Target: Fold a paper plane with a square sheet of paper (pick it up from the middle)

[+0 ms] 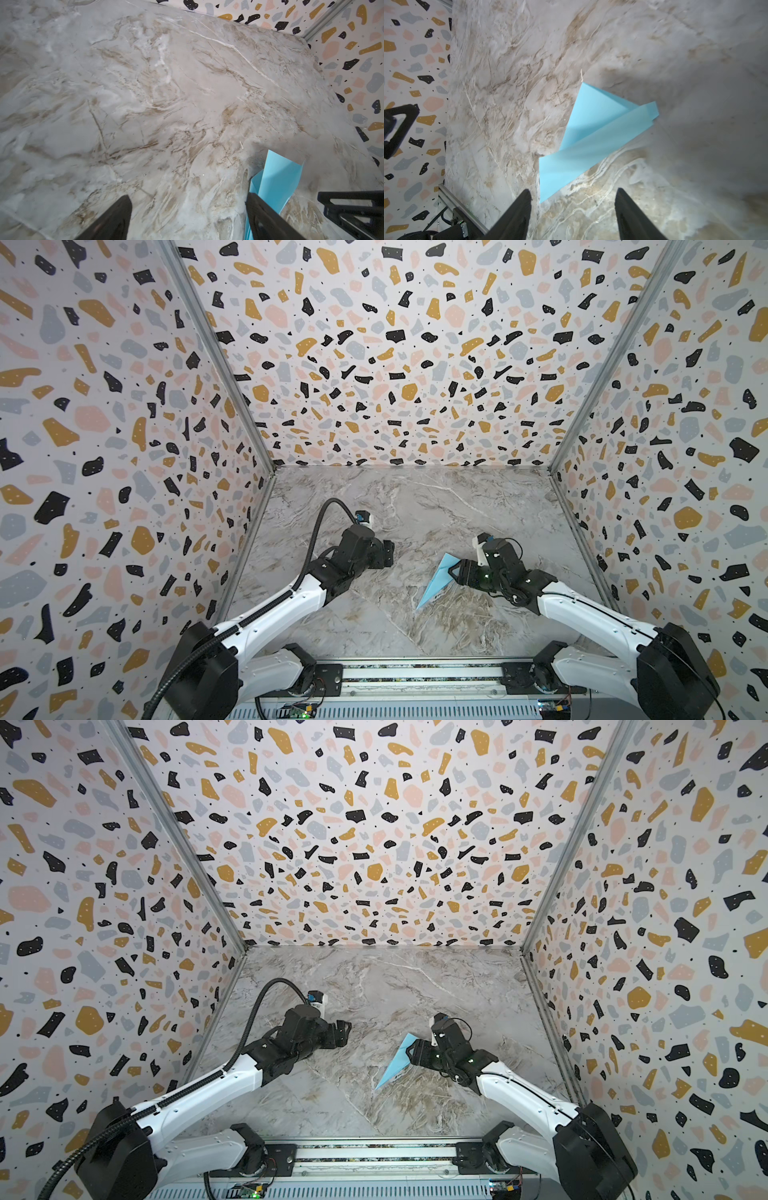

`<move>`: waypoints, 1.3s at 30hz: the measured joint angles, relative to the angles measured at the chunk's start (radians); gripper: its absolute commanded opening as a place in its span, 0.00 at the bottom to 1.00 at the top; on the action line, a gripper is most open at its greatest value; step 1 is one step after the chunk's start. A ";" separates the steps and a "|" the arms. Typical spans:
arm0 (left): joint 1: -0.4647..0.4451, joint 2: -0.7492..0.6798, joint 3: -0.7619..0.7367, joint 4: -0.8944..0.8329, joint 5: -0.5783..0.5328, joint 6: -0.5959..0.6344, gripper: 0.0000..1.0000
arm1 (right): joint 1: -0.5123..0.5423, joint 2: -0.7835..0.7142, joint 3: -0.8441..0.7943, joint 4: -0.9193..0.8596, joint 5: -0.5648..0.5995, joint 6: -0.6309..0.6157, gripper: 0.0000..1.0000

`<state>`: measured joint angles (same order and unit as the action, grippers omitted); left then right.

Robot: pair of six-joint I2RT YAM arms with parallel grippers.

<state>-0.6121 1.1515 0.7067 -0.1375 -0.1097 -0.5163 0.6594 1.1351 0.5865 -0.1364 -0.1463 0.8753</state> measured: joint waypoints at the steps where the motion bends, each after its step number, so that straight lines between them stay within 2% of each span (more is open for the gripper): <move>1: 0.008 -0.008 -0.011 0.000 0.004 0.005 0.91 | 0.032 0.012 0.013 -0.005 0.026 0.029 0.68; 6: 0.033 -0.022 -0.031 -0.013 0.023 0.035 0.93 | 0.126 0.130 0.098 -0.013 0.122 0.143 0.68; 14: 0.050 -0.024 -0.031 -0.021 0.027 0.085 0.93 | 0.137 0.306 0.200 -0.077 0.188 0.233 0.62; 20: 0.051 -0.020 -0.031 -0.021 0.037 0.096 0.94 | 0.137 0.301 0.185 -0.119 0.211 0.272 0.43; 26: 0.053 -0.004 -0.031 -0.020 0.053 0.096 0.94 | 0.136 0.296 0.159 -0.119 0.202 0.294 0.32; 32: 0.053 0.006 -0.031 -0.020 0.069 0.096 0.94 | 0.123 0.296 0.140 -0.100 0.177 0.300 0.02; 36: 0.053 0.007 -0.031 -0.019 0.079 0.094 0.94 | 0.091 0.293 0.111 -0.045 0.129 0.271 0.00; 39: 0.053 0.007 -0.031 -0.019 0.094 0.088 0.94 | 0.052 0.291 0.090 0.048 0.041 0.213 0.00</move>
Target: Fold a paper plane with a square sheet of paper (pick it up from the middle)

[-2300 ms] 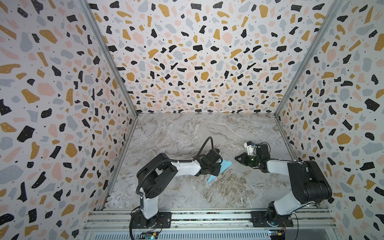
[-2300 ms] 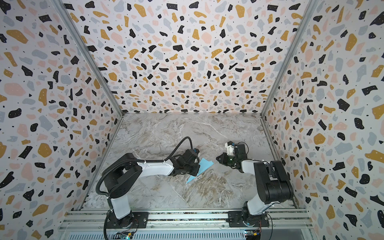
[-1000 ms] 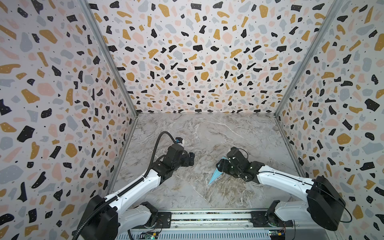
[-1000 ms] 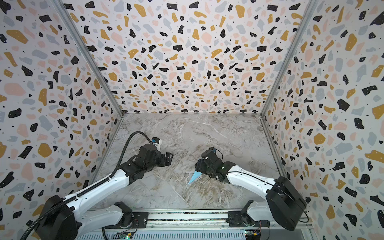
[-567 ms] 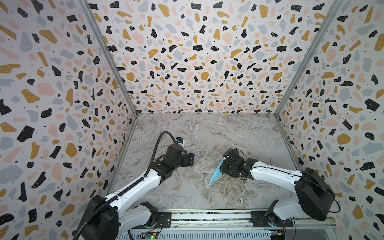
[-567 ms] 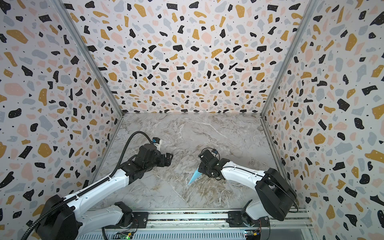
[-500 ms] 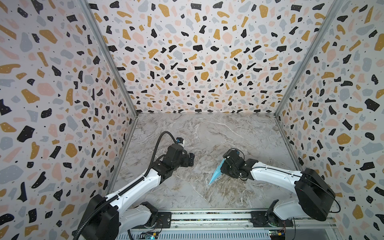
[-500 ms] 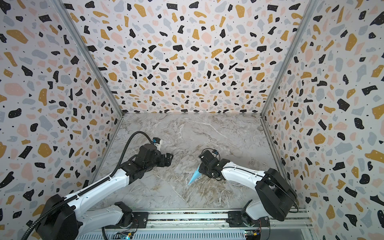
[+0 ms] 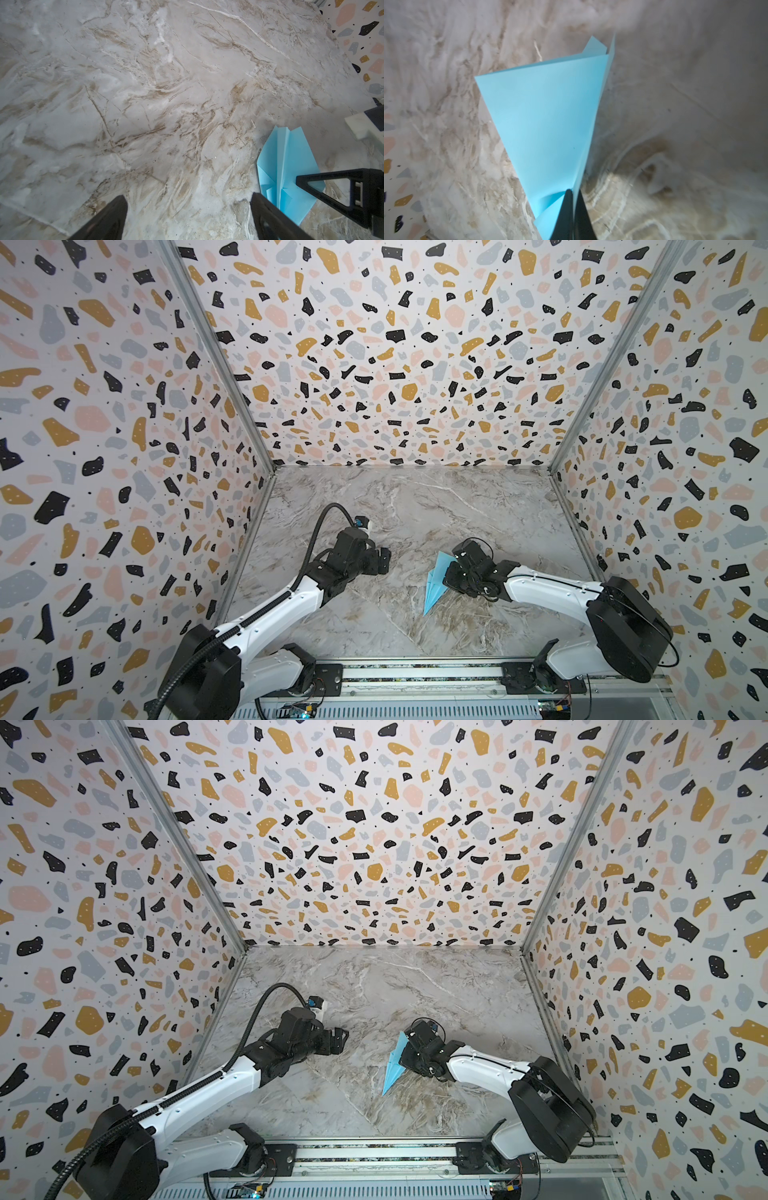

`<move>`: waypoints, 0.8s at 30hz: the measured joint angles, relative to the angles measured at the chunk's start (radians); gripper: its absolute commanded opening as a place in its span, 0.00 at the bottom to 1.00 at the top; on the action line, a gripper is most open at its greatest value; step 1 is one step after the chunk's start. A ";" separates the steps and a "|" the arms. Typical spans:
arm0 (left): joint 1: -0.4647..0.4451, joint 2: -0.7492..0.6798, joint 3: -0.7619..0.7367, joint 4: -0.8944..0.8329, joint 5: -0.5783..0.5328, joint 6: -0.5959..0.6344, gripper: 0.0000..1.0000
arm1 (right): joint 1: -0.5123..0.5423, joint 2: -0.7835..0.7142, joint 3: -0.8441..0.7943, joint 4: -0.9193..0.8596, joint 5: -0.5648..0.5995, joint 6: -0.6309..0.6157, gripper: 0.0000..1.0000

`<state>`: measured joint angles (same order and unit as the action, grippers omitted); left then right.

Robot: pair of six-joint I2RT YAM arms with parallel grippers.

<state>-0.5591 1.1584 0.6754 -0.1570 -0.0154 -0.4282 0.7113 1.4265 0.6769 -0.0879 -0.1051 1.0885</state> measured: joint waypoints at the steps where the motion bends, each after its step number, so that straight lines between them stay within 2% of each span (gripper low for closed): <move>1: 0.000 0.000 0.000 0.000 0.006 -0.003 0.94 | -0.011 0.000 -0.003 0.032 -0.029 -0.018 0.00; 6: 0.002 0.000 0.000 0.016 0.069 -0.044 0.94 | -0.076 0.028 -0.006 0.258 -0.217 -0.098 0.00; 12: 0.002 0.004 -0.009 0.132 0.179 -0.138 0.91 | -0.135 0.159 -0.004 0.507 -0.409 -0.112 0.00; 16: 0.000 0.054 -0.028 0.226 0.235 -0.207 0.85 | -0.161 0.243 -0.005 0.602 -0.484 -0.108 0.00; 18: -0.008 0.093 -0.043 0.266 0.251 -0.246 0.79 | -0.171 0.273 -0.005 0.642 -0.513 -0.101 0.00; 21: -0.023 0.161 -0.053 0.298 0.273 -0.291 0.70 | -0.179 0.300 -0.011 0.692 -0.541 -0.094 0.00; 24: -0.055 0.224 -0.053 0.316 0.288 -0.317 0.66 | -0.183 0.309 -0.029 0.722 -0.559 -0.087 0.00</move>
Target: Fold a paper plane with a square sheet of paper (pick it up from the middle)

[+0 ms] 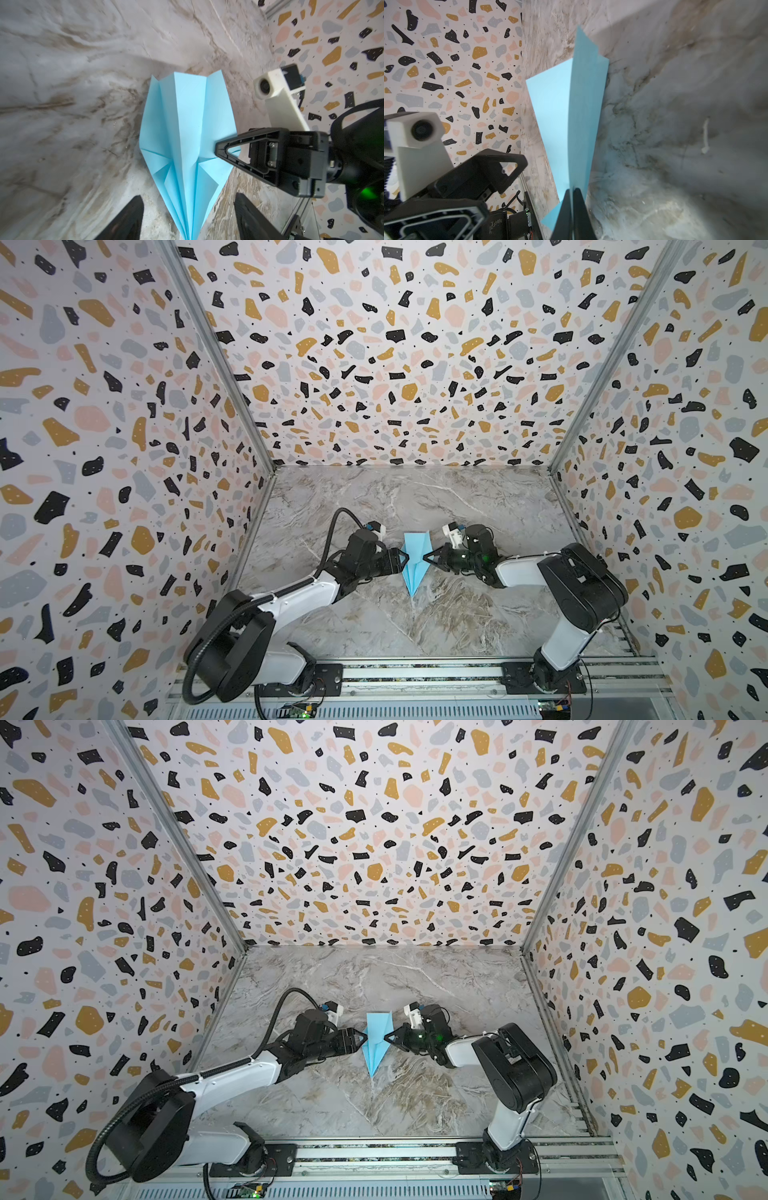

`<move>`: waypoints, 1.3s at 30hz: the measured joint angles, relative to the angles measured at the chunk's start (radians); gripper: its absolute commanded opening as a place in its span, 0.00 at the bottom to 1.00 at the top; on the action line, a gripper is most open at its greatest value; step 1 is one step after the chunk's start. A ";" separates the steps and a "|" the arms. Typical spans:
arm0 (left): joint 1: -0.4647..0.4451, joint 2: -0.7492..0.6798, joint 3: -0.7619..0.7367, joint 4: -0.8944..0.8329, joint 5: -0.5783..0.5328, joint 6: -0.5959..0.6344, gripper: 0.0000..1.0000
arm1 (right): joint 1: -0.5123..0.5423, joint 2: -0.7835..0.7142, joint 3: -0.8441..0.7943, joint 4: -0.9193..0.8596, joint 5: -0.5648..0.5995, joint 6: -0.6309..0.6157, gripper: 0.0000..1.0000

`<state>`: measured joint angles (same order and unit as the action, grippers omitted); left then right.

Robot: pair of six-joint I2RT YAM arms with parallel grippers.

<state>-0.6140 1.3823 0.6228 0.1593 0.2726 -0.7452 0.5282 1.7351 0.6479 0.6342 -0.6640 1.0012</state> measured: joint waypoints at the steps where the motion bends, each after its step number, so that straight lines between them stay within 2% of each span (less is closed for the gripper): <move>1: -0.010 0.016 0.000 0.004 0.004 -0.004 0.66 | 0.000 0.002 -0.005 0.006 -0.003 0.000 0.00; 5: -0.041 0.070 0.000 0.026 0.022 -0.020 0.66 | 0.000 0.008 -0.020 0.025 -0.016 0.003 0.00; 13: -0.044 0.149 0.003 0.058 0.064 -0.027 0.64 | 0.000 0.011 -0.030 0.050 -0.024 0.007 0.00; 17: -0.044 0.169 0.003 0.087 0.092 -0.034 0.51 | 0.000 0.014 -0.032 0.056 -0.025 0.008 0.00; 19: -0.045 0.172 0.003 0.102 0.104 -0.035 0.49 | 0.000 0.016 -0.035 0.063 -0.025 0.009 0.00; 22: -0.047 0.174 0.004 0.117 0.113 -0.036 0.50 | -0.001 0.021 -0.042 0.073 -0.026 0.013 0.00; 27: -0.052 0.191 0.005 0.130 0.116 -0.036 0.61 | -0.001 0.028 -0.045 0.084 -0.032 0.022 0.00; 34: -0.068 0.208 0.012 0.129 0.115 -0.028 0.66 | -0.001 0.034 -0.045 0.085 -0.039 0.026 0.00; 39: -0.072 0.220 0.022 0.122 0.111 -0.022 0.58 | -0.001 0.035 -0.045 0.085 -0.040 0.026 0.00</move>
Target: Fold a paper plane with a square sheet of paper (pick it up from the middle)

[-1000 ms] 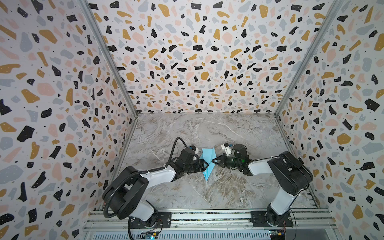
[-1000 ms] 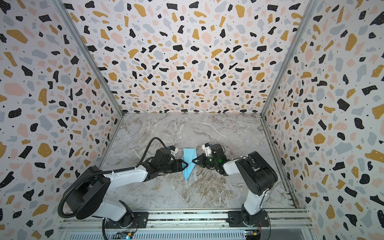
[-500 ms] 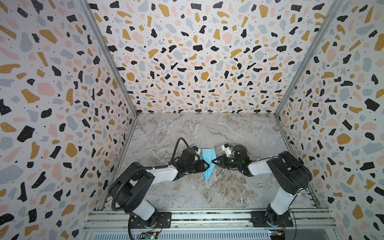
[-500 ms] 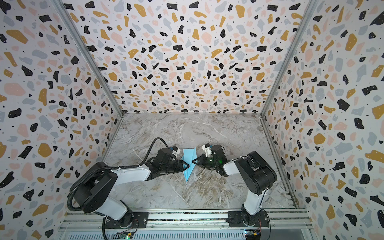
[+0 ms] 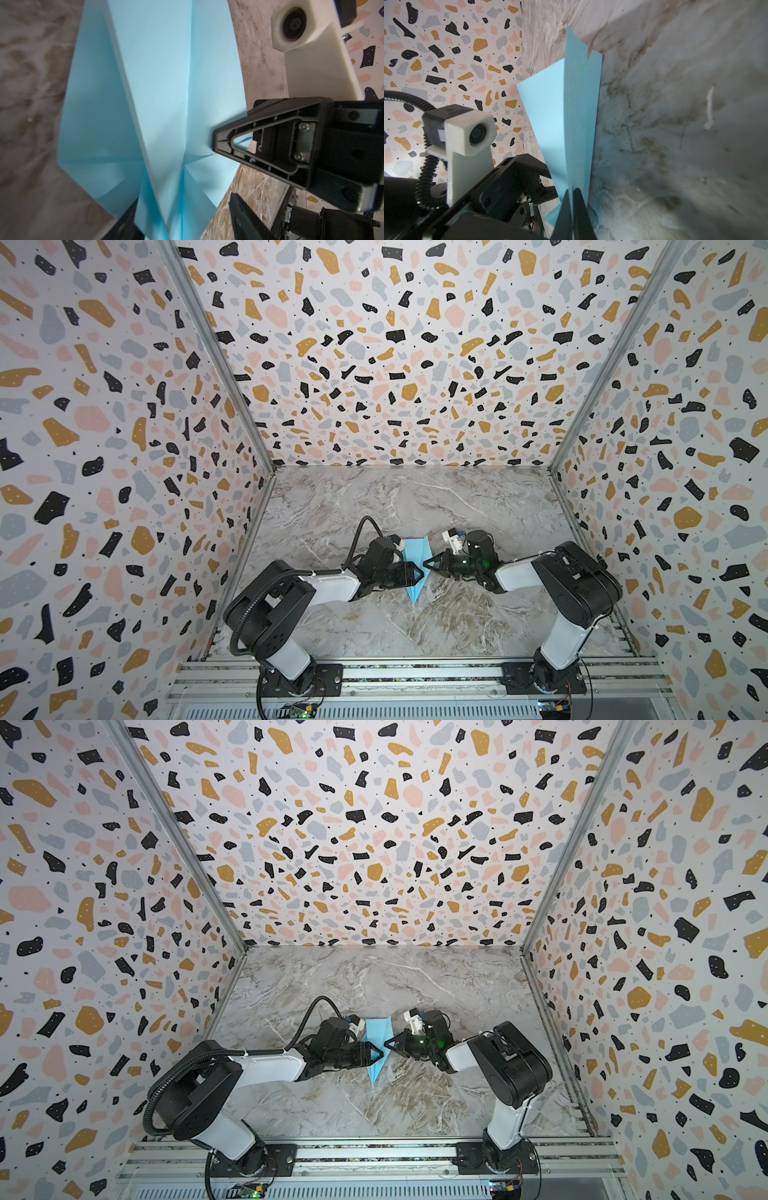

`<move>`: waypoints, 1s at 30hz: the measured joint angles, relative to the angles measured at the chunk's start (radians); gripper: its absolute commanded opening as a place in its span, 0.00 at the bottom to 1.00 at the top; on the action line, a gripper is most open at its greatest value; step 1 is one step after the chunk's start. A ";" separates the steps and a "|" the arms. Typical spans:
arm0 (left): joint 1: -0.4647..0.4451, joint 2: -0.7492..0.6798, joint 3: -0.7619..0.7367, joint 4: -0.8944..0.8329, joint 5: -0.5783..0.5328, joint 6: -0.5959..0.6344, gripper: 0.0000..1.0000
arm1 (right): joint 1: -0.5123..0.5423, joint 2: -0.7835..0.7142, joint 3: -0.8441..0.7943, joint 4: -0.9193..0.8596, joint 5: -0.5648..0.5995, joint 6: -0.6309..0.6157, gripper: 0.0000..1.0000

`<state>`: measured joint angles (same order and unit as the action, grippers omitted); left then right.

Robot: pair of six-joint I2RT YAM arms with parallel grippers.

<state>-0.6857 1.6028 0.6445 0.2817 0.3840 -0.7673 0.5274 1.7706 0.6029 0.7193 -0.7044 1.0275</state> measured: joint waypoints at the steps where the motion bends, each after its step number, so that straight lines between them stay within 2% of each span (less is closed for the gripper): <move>1: -0.001 0.005 0.005 -0.004 -0.001 0.001 0.56 | 0.000 0.000 0.000 0.000 0.000 0.000 0.00; 5: -0.002 0.014 0.010 -0.013 -0.005 0.005 0.47 | 0.000 0.003 0.000 0.000 -0.002 0.000 0.00; 9: -0.003 0.014 0.011 -0.019 -0.011 0.007 0.38 | 0.000 0.003 0.000 0.000 -0.003 0.000 0.06; 19: -0.003 0.022 0.032 -0.029 -0.027 0.022 0.17 | 0.000 -0.009 -0.005 -0.018 0.000 -0.023 0.39; 30: -0.003 0.034 0.071 -0.109 -0.069 0.078 0.02 | -0.045 -0.211 -0.026 -0.164 0.091 -0.117 0.54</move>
<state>-0.6888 1.6363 0.7151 0.1726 0.3153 -0.6895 0.4820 1.5600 0.5766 0.5549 -0.6132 0.9108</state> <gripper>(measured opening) 0.048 0.508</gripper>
